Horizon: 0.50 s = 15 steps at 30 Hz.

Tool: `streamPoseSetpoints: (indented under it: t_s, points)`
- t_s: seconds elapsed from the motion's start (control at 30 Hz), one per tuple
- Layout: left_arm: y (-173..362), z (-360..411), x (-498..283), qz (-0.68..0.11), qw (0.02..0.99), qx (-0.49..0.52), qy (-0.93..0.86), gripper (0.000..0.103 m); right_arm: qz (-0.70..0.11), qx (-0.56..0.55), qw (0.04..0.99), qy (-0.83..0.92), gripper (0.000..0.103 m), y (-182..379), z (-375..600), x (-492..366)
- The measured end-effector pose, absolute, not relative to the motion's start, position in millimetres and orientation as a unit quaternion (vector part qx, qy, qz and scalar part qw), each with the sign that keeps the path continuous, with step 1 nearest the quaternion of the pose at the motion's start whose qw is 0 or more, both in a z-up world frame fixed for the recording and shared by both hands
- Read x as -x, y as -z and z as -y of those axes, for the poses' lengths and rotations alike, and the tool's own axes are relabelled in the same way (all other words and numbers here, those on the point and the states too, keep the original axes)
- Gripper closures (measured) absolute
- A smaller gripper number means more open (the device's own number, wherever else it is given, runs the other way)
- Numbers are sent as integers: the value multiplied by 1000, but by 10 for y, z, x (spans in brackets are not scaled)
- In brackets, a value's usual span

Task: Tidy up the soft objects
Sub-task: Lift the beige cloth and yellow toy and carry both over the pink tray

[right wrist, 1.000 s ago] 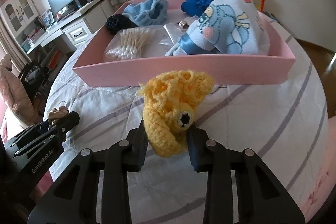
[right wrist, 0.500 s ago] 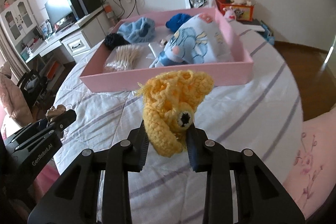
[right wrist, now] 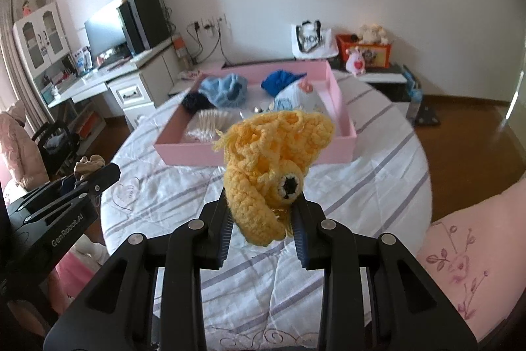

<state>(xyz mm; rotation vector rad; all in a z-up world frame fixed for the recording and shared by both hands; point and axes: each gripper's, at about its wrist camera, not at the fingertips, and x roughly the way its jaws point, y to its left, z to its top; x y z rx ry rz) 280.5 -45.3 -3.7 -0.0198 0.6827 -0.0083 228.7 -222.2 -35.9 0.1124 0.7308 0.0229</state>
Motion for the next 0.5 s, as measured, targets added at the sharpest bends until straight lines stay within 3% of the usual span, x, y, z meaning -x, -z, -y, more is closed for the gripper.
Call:
streamPoseSetpoints:
  t_s: [0.5]
  points:
    - [-571, 497, -1907, -251, 968, 6, 5, 81, -268, -47, 962, -13, 74, -233, 2209, -1711]
